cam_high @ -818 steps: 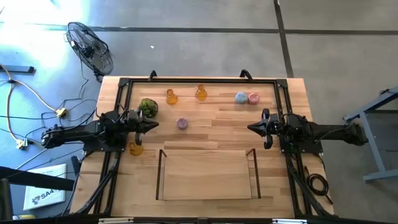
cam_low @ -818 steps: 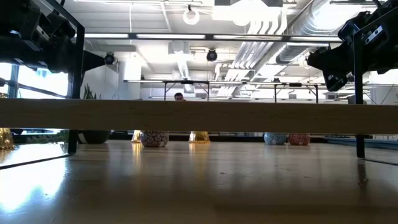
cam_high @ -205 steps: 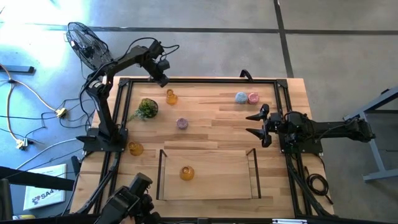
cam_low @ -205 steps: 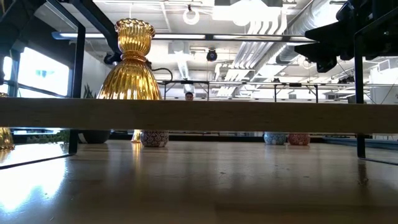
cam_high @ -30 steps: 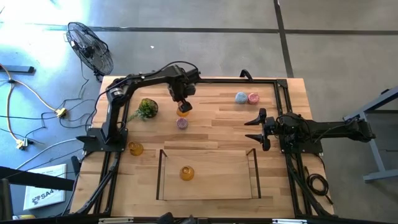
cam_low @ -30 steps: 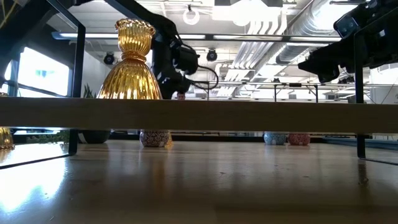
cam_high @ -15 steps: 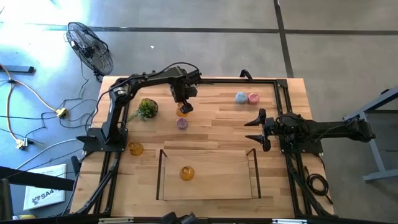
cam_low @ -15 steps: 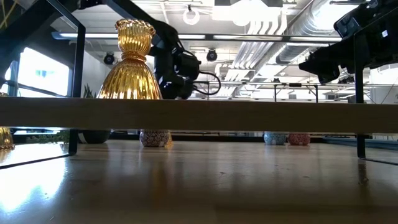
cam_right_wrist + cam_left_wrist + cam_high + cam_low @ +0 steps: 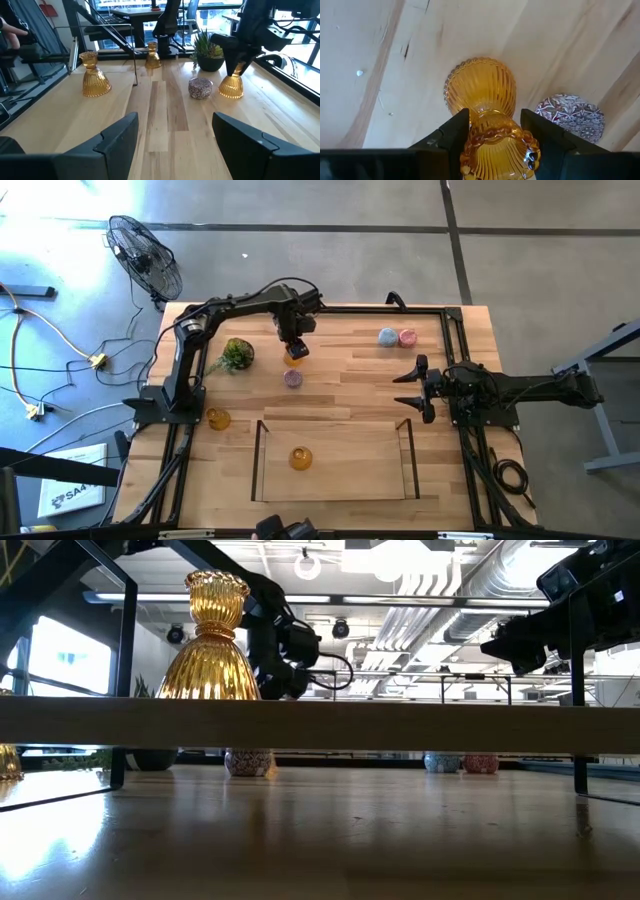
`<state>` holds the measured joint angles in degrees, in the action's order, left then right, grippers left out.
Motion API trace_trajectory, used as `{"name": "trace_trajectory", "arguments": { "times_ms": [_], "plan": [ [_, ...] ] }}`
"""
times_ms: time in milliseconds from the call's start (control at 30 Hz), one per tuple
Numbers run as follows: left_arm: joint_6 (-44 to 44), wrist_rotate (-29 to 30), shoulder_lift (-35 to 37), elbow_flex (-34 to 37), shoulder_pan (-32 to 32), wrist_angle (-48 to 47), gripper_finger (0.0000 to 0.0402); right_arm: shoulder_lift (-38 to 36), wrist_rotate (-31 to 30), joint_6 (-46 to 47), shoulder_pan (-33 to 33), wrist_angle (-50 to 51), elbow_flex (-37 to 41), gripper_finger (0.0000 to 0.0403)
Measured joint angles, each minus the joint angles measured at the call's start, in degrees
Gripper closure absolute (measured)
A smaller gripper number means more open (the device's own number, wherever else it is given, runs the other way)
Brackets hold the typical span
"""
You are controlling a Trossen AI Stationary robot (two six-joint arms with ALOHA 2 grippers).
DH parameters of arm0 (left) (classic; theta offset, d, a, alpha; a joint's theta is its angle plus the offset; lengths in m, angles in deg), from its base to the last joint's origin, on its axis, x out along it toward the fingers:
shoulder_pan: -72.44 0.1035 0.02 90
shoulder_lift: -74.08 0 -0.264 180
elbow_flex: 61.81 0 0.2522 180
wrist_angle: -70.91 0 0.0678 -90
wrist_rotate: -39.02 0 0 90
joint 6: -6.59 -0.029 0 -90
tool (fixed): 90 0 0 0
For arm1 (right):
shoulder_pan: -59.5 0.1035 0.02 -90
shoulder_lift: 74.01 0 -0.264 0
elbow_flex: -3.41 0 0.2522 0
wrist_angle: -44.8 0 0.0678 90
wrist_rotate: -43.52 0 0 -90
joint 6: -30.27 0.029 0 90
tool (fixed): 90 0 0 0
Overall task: Pick & Place candle stick holders
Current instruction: Put the top gold glass candle holder on the shelf
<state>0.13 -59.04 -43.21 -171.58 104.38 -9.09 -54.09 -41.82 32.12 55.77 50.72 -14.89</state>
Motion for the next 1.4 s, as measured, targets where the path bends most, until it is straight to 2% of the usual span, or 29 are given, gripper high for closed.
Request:
{"name": "trace_trajectory", "arguments": {
  "times_ms": [267, 500, 767, 900, 1233, 1400],
  "plan": [
    [-0.8, -1.8, -0.4, -2.8, 0.0, -2.5, 0.0245, 0.0, 0.0, -0.6, 0.0, 0.0, 0.0, 0.0153],
    [-2.7, -7.6, -0.4, -14.5, -0.1, -8.7, 0.0245, 0.0, 0.0, -0.8, 0.0, 0.0, 0.0, 0.0153],
    [-5.6, -32.9, -0.2, -23.8, -0.6, -6.4, 0.0244, 0.0, 0.2, -3.1, 0.0, 0.0, 0.0, 0.0153],
    [-5.5, -39.7, -0.2, -24.0, -3.4, -3.3, 0.0243, 0.0, 0.4, -3.9, 0.0, 0.4, 0.0, 0.0153],
    [-4.9, -39.6, -0.2, -24.0, -15.4, -1.5, 0.0242, 0.0, 2.3, -4.7, 0.0, 1.1, 0.0, 0.0153],
    [-4.0, -31.0, -0.2, -24.0, -22.1, -4.9, 0.0241, 0.0, 2.4, -4.4, 0.0, 0.9, 0.0, 0.0153]
  ]
}}
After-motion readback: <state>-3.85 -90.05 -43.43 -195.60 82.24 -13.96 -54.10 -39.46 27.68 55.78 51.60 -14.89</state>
